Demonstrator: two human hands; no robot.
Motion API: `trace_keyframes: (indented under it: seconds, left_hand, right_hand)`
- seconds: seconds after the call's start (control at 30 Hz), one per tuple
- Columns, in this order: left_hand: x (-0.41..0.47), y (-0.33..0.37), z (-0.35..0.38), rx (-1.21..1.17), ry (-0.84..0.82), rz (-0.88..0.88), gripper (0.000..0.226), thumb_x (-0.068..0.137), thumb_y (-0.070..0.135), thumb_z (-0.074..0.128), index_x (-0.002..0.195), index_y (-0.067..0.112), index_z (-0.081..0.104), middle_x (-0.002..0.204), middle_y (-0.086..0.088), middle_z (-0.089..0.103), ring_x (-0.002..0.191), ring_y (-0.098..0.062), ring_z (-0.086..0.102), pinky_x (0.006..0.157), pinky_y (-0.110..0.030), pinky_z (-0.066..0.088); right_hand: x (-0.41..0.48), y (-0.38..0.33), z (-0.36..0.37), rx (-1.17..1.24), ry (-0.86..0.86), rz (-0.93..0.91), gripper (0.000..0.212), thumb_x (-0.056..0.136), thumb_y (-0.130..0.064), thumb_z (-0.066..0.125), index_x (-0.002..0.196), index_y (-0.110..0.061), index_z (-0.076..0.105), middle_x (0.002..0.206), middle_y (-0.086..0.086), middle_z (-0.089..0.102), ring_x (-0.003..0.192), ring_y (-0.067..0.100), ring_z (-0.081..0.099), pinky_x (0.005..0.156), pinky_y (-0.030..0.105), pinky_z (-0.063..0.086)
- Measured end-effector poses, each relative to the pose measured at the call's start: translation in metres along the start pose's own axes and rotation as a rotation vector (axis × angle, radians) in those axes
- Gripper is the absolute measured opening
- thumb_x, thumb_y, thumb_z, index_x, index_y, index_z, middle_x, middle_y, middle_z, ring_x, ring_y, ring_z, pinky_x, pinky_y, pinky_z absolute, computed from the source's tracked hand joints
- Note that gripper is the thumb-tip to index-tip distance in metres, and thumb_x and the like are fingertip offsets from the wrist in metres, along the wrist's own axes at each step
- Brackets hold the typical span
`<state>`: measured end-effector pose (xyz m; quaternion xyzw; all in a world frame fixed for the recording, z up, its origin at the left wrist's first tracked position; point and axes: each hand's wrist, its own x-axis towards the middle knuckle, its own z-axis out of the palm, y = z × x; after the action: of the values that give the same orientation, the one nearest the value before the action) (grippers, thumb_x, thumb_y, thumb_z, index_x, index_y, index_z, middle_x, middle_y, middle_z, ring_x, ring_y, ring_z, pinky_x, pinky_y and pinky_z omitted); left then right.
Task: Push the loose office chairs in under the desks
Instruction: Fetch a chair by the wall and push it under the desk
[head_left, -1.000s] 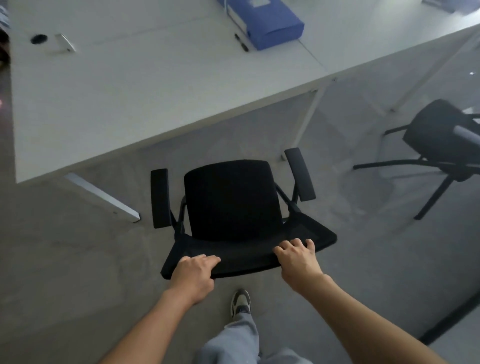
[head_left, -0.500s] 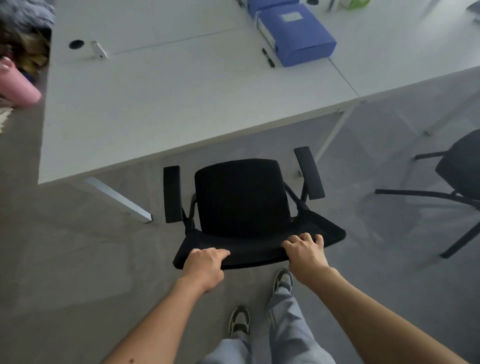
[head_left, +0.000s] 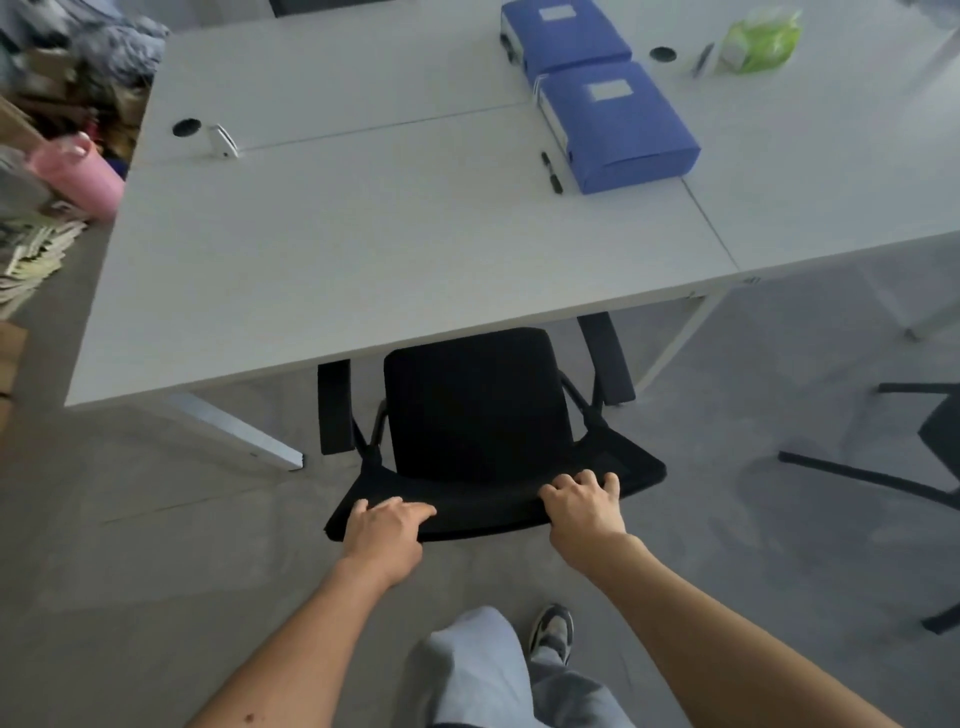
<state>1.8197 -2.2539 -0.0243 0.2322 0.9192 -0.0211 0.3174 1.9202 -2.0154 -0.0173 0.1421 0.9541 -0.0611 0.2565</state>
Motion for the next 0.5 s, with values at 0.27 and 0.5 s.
trace_keyframes:
  seconds: [0.27, 0.5]
  left_hand:
    - [0.054, 0.004, -0.035, 0.007, 0.022, 0.084, 0.059, 0.080, 0.011, 0.049, 0.132, 0.039, 0.054, 0.117, 0.007, 0.063, 0.113, -0.016, 0.056, 0.102, -0.039, 0.037]
    - [0.102, -0.009, -0.071, -0.026, 0.061, 0.137, 0.061, 0.082, 0.007, 0.050, 0.136, 0.034, 0.052, 0.120, 0.005, 0.063, 0.111, -0.017, 0.058, 0.102, -0.036, 0.041]
  right_hand:
    - [0.060, 0.023, -0.032, -0.019, 0.024, -0.023, 0.043, 0.083, -0.013, 0.058, 0.124, -0.027, 0.056, 0.122, -0.002, 0.058, 0.116, 0.028, 0.046, 0.107, 0.055, 0.024]
    - [0.114, 0.022, -0.071, -0.038, -0.033, -0.034, 0.042, 0.087, -0.017, 0.059, 0.128, -0.026, 0.054, 0.126, -0.001, 0.057, 0.120, 0.029, 0.045, 0.109, 0.056, 0.023]
